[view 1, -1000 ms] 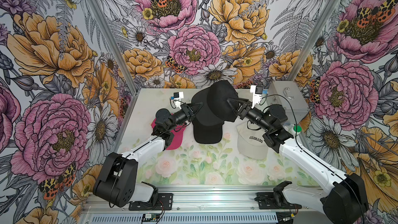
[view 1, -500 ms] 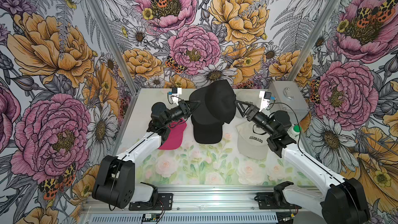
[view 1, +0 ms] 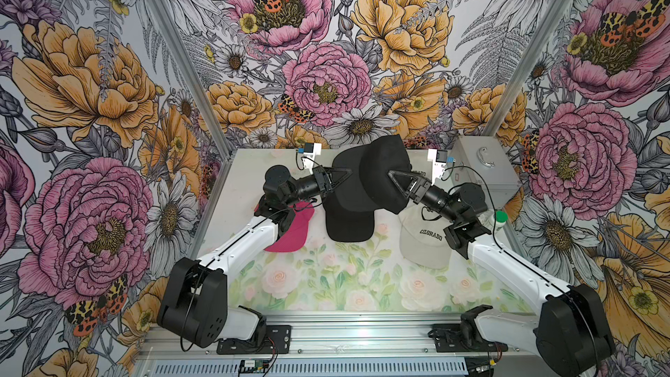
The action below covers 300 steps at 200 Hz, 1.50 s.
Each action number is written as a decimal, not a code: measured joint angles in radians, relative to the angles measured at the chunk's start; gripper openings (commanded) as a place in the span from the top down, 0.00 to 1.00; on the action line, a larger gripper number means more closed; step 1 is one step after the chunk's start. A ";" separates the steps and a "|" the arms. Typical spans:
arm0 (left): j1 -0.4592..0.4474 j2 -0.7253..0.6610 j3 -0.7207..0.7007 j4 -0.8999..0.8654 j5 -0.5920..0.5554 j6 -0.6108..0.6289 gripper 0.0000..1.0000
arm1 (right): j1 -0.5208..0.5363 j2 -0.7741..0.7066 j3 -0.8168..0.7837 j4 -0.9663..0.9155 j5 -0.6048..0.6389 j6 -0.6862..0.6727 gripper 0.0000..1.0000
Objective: Stack the baseball caps by color
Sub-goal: Pick up the baseball cap at the corner of the board.
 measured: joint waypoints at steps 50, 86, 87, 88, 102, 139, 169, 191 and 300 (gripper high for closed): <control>-0.003 0.040 0.020 -0.090 -0.003 0.056 1.00 | 0.039 0.011 0.021 0.059 -0.040 0.010 0.25; 0.019 0.040 0.029 -0.169 -0.011 0.116 1.00 | 0.055 0.011 0.022 0.093 -0.063 0.008 0.32; 0.019 0.040 0.029 -0.169 -0.011 0.116 1.00 | 0.055 0.010 0.022 0.093 -0.063 0.008 0.33; 0.020 0.040 0.029 -0.171 -0.011 0.117 1.00 | 0.055 0.011 0.022 0.093 -0.064 0.008 0.33; 0.031 0.040 0.029 -0.182 -0.008 0.129 1.00 | 0.058 0.010 0.022 0.095 -0.072 0.004 0.34; 0.059 0.039 0.027 -0.185 0.012 0.139 1.00 | 0.062 0.010 0.022 0.097 -0.085 -0.010 0.36; 0.064 0.039 0.026 -0.190 0.021 0.147 1.00 | 0.071 0.010 0.022 0.097 -0.087 -0.024 0.37; 0.067 0.039 0.020 -0.190 0.023 0.160 1.00 | 0.071 0.009 0.022 0.093 -0.087 -0.031 0.37; 0.080 0.011 0.013 -0.261 0.027 0.219 1.00 | 0.076 -0.050 0.010 0.022 -0.076 -0.083 0.50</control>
